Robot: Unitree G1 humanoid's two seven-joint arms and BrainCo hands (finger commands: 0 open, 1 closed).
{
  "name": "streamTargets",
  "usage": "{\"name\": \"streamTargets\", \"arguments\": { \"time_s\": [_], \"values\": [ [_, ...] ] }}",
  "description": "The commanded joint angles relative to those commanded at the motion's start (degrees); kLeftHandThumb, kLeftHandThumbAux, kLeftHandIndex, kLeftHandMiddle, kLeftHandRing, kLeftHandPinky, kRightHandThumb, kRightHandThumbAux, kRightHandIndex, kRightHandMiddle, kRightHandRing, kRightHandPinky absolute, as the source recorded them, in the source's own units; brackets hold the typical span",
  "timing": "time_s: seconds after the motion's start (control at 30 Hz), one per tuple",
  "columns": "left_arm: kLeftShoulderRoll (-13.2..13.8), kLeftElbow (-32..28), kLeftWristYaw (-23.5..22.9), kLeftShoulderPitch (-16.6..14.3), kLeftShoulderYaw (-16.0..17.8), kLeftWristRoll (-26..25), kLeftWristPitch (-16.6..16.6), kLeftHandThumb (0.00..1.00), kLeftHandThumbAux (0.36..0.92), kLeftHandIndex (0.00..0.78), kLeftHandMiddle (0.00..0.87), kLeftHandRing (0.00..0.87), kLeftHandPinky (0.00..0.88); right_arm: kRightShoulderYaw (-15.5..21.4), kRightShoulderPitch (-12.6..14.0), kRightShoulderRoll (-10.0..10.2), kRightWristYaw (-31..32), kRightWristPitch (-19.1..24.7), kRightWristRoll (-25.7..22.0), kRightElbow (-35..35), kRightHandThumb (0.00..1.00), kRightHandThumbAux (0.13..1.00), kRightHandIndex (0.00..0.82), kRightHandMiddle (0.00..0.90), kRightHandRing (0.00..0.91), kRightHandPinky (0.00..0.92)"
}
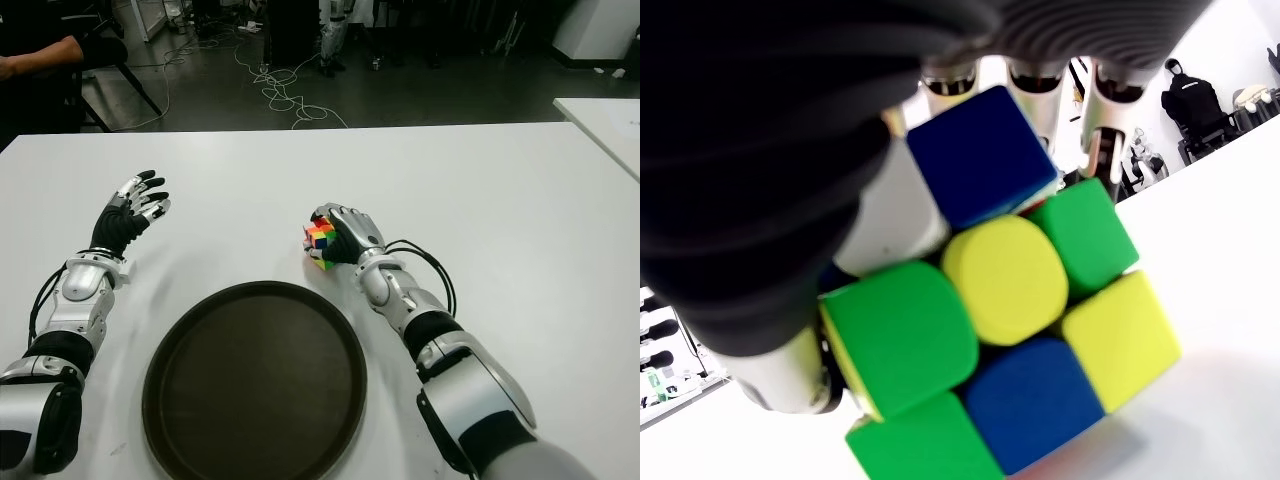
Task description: Pick up the Rubik's Cube and put it in the plate
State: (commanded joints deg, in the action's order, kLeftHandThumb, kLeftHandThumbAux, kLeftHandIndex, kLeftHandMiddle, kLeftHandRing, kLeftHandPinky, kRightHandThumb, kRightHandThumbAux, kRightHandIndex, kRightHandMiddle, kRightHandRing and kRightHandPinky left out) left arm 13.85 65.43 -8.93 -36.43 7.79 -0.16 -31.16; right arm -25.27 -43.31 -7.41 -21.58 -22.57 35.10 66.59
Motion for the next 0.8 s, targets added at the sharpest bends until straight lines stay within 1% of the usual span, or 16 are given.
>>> {"name": "streamTargets", "arguments": {
  "time_s": [0.23,0.53,0.8],
  "values": [
    [-0.1,-0.2,-0.7,0.0,0.1,-0.3,0.3,0.235,0.688,0.081,0.151,0.160,0.200,-0.1,0.0,-0.2,-1.2,-0.4,0.2,-0.1,0.692,0.740,0.414,0.623,0.699,0.744],
    [-0.1,0.2,-0.6,-0.3,0.1,-0.2,0.5,0.244,0.703,0.079,0.145,0.153,0.194,-0.2,-0.1,-0.7,-2.8,-0.9,0.5,-0.9,0.691,0.740,0.414,0.602,0.680,0.726],
    [-0.2,0.1,0.1,-0.3,-0.2,0.2,0.2,0.233,0.702,0.081,0.154,0.157,0.190,-0.6,-0.1,-2.1,-5.8,-1.7,1.8,-3.6,0.691,0.740,0.414,0.590,0.665,0.713]
  ]
}}
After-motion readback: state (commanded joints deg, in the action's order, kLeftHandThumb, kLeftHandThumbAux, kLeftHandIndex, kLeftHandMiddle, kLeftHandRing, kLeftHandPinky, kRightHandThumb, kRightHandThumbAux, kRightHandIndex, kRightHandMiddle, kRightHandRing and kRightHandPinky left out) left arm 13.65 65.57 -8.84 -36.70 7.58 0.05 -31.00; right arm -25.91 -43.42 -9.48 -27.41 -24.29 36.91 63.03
